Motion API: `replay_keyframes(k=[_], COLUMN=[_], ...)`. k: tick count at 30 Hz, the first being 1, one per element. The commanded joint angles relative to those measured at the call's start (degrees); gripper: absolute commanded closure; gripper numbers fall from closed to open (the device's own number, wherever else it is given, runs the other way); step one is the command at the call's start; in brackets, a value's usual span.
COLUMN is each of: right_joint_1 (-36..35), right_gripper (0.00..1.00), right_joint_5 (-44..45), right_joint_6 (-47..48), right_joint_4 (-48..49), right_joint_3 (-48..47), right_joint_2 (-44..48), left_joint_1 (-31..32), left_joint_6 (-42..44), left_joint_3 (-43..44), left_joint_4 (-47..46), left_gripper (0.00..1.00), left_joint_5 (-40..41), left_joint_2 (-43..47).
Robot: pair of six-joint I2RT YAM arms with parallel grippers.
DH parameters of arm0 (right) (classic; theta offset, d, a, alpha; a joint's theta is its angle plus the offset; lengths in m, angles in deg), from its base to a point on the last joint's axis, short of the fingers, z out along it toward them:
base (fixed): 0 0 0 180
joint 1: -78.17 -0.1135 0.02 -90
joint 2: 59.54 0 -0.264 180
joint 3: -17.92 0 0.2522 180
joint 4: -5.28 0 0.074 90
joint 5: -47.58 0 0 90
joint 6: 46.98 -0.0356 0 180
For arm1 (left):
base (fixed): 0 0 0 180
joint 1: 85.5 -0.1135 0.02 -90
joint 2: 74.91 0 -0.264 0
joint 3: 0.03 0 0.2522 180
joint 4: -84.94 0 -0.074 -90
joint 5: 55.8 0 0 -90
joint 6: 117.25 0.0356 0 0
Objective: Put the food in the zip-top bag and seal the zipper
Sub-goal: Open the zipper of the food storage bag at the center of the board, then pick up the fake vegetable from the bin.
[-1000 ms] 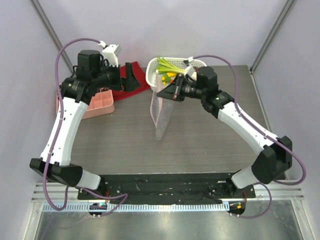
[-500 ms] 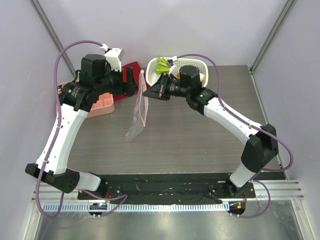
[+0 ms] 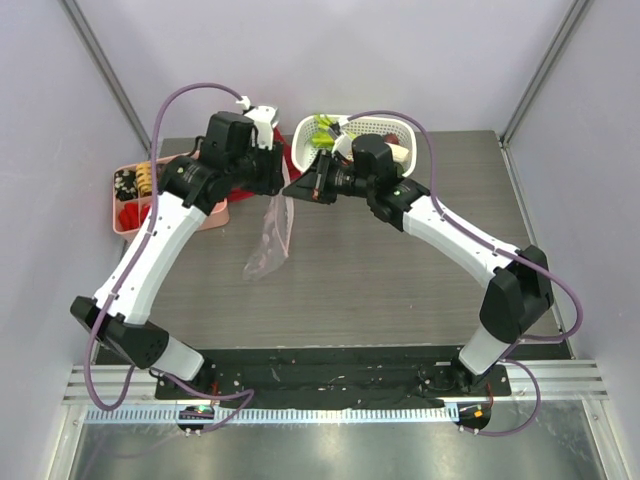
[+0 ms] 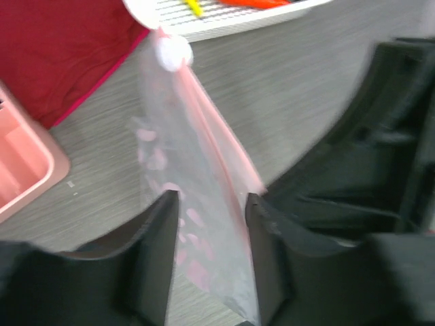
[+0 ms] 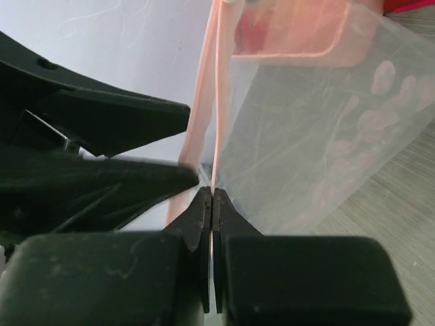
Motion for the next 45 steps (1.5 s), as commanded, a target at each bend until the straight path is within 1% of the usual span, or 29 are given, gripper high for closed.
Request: replay_keyframes(k=[1,3,4,6,7,9,10,12,13,14,17,19,20,21,23,25,26,27,28,29,31,32,33,35,36,38,41,43,45], right_joint_1=[-0.34,-0.34,-0.17,-0.25,-0.08,0.18,0.45,1.15,2.02,2.55,5.09,6.77,8.52,9.66,13.34,15.2,16.61,19.23,20.04,20.4,21.36,21.37,21.37,21.45,21.37,21.45,21.28,21.19,21.19], right_gripper=[0.99,0.99,0.99,0.99,0.99,0.99,0.99,0.98,0.91,0.67,0.37,0.3,0.23,0.23,0.23,0.33,0.27,0.25,0.25,0.25,0.25,0.25,0.25,0.26,0.27,0.3,0.33,0.35,0.36], right_joint_5=[1.57,2.01,2.45,3.24,3.59,4.12,5.25,6.05,6.32,6.23,5.53,4.92,4.13,2.56,-2.61,-2.91,-4.04,-6.92,-5.56,-3.54,-0.81,0.59,2.09,6.13,7.45,10.88,14.21,16.15,17.13], right_joint_6=[2.68,3.83,4.79,6.2,6.9,9.18,10.41,13.93,15.24,16.39,22.18,26.93,28.86,33.4,37.47,44.22,48.44,52.57,58.79,62.24,70.49,76.8,80.17,87.98,89.34,92.4,95.93,98.92,102.07], right_joint_4=[0.62,-0.43,-0.96,-2.36,-2.72,-4.04,-4.65,-5.62,-5.8,-5.8,-5.54,-5.27,-5.1,-5.1,-4.92,-3.7,-3.26,-3.17,-2.73,-4.81,-9.03,-12.1,-12.56,-12.57,-12.39,-13.09,-13.97,-14.67,-14.94], right_joint_3=[-1.79,-1.44,-1.09,-0.83,-0.48,-0.13,-0.04,0.66,0.75,0.84,0.67,0.06,-0.21,-1.26,-2.84,-2.32,-3.02,-4.07,-4.77,-6.52,-13.9,-16.45,-19.95,-22.87,-26.54,-33.65,-40.7,-47.91,-52.41], right_joint_2=[0.85,1.47,1.64,2.08,2.17,2.61,2.78,2.96,3.05,2.96,2.96,2.96,2.79,2.52,1.03,-0.29,-1.77,-2.74,-3.97,-7.72,-12.22,-14.24,-18.01,-21.37,-25.56,-29.97,-38.15,-44.11,-47.12], left_joint_1=[-0.06,-0.06,-0.14,-0.49,-0.58,-1.28,-1.63,-2.86,-2.96,-2.96,-2.96,-2.96,-2.87,-2.96,-2.87,-2.87,-2.87,-2.96,-2.96,-2.96,-2.87,-2.87,-2.96,-2.96,-2.96,-2.87,-2.96,-2.87,-2.87], left_joint_6=[1.18,1.79,1.79,1.79,1.79,1.18,0.57,-0.31,-0.4,-0.4,-0.75,-1.19,-1.37,-1.46,-1.81,-2.16,-2.33,-2.42,-2.51,-2.69,-2.95,-3.04,-3.21,-3.48,-3.57,-3.83,-4.36,-4.62,-4.71], left_joint_3=[2.42,2.6,2.42,2.34,2.16,1.9,1.81,1.28,1.19,0.93,-0.3,-1.18,-1.35,-1.53,-1.88,-2.06,-2.23,-2.41,-2.41,-2.41,-2.24,-2.32,-2.41,-2.41,-2.32,-2.67,-3.72,-4.08,-4.61], left_joint_4=[-0.65,-0.48,-0.56,-0.83,-0.57,-0.13,0.14,0.32,0.66,0.67,-0.73,-1.44,-2.05,-2.23,-2.67,-2.93,-3.37,-3.55,-3.64,-3.64,-3.64,-3.73,-3.73,-3.64,-3.73,-3.99,-4.17,-4.25,-4.17], left_gripper=[0.63,0.67,0.73,0.78,0.84,0.93,1.0,1.0,1.0,1.0,1.0,1.0,1.0,1.0,1.0,1.0,1.0,1.0,1.0,1.0,1.0,1.0,1.0,1.0,1.0,1.0,1.0,1.0,1.0], left_joint_5=[9.87,11.47,13.39,13.5,13.24,12.62,12.18,9.73,9.28,8.23,7.0,6.12,6.11,5.59,5.41,4.98,4.89,4.71,4.27,4.01,3.57,3.48,3.39,3.04,2.95,2.6,2.34,2.07,1.9], left_joint_2=[-1.75,-2.1,-2.11,-2.19,-2.28,-2.37,-2.46,-2.63,-2.81,-2.81,-2.72,-2.98,-3.07,-3.42,-4.12,-4.56,-4.83,-5.0,-5.18,-5.44,-5.71,-5.71,-5.88,-5.97,-5.97,-6.06,-6.06,-5.89,-5.97])
